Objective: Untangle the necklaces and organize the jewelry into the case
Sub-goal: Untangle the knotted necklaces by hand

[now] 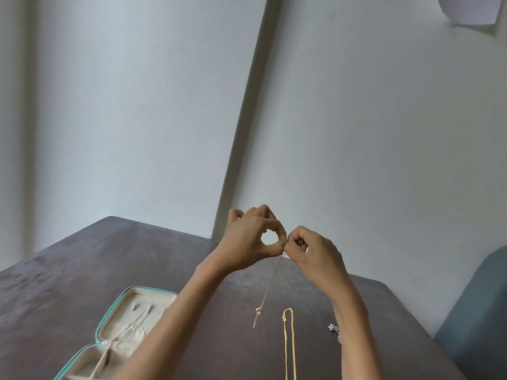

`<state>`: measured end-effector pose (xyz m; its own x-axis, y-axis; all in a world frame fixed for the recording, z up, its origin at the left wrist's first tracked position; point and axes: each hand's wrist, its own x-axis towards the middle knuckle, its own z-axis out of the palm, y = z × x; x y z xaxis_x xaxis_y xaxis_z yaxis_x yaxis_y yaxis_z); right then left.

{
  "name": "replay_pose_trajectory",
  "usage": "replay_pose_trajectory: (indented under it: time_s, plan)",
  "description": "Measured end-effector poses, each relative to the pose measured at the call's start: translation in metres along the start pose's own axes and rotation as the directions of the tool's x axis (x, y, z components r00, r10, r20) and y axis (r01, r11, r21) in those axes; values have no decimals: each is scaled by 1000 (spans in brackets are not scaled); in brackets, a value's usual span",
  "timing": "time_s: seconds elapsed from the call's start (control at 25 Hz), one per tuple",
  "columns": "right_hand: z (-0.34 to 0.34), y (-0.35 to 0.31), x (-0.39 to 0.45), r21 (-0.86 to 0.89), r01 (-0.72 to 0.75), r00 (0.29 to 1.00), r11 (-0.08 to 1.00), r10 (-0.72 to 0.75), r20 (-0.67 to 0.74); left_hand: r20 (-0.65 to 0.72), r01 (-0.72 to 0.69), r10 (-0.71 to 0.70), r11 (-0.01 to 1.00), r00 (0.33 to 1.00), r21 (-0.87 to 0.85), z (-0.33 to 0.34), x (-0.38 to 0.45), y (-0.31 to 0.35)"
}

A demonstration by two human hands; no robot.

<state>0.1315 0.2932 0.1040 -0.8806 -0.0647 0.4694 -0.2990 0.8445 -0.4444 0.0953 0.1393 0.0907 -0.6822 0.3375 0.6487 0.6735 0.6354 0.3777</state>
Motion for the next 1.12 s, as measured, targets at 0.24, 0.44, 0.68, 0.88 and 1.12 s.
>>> replay_pose_trajectory:
  time_s: [0.24,0.44,0.68,0.88,1.12]
  plan:
    - [9,10,3,71,-10,1000,997,9,22,41,4,-3,1000,999,-29,6,0,-2]
    - [5,14,2,334,-45,991,941,0,136,76,49,-40,990,996,-129,8,-1,-2]
    - [15,18,4,380,-93,991,920,48,128,125,51,-33,988,992,-146,10,-2,-4]
    - [9,25,4,511,-76,985,856,-15,172,103,99,-85,984,991,-146,6,-2,-13]
    - [2,35,2,549,-96,991,830,28,131,59,119,-110,977,992,-178,3,-3,-14]
